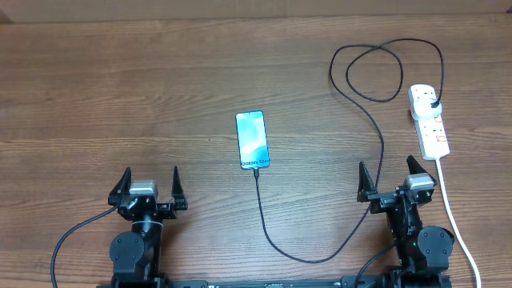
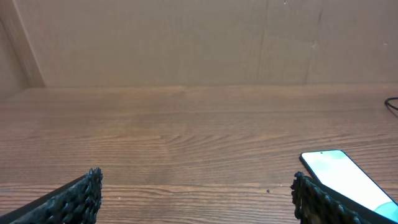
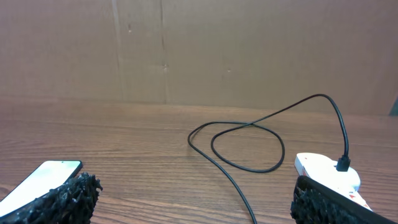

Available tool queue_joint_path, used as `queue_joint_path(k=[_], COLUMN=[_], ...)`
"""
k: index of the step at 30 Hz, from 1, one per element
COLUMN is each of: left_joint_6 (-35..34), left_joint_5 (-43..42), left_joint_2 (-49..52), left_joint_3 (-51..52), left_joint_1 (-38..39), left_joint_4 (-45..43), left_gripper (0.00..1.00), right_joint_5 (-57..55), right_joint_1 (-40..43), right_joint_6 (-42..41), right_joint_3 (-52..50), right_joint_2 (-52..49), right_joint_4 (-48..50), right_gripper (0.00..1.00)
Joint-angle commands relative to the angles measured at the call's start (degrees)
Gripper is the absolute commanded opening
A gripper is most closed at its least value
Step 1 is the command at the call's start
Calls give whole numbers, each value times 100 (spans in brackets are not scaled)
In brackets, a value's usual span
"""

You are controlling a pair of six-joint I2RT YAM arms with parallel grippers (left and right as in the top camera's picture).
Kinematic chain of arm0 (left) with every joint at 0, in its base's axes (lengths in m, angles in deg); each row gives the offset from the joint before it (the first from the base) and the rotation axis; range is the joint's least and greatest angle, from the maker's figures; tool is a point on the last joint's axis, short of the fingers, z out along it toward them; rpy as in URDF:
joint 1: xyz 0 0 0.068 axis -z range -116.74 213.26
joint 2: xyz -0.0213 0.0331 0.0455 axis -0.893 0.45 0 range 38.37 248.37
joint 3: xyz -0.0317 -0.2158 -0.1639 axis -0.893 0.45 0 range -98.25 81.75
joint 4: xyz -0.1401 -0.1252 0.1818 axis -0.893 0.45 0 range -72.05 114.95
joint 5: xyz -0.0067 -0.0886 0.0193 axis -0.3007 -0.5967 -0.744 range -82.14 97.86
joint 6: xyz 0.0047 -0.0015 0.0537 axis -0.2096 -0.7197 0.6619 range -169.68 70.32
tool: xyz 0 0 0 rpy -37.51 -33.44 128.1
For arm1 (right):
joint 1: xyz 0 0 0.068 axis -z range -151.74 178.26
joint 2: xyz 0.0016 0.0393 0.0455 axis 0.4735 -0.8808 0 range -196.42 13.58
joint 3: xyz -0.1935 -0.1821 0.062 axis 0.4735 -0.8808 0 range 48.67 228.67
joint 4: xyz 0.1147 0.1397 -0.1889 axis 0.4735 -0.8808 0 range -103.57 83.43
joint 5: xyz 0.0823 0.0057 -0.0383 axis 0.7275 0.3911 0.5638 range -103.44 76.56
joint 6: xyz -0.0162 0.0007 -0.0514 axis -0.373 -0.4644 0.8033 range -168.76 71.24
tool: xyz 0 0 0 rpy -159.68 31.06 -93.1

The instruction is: Plug charger to phone and switch on socket

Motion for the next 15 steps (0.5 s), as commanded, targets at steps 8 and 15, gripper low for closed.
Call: queue_joint_path(k=[8, 15], left_joint_6=[-210, -210], left_joint_5=[-4, -9], left_joint_2=[-61, -59], left_joint_3=[26, 24], left_joint_1=[-42, -42], left_joint_4=[-4, -13], left_gripper=[100, 100], right_joint_5=[4, 4], right_joint_1=[-13, -13], right_joint_6=[7, 7], right_joint_3=[-57, -57], right_joint_2=[46, 46], right_joint_4=[26, 28], right_gripper=[100, 100])
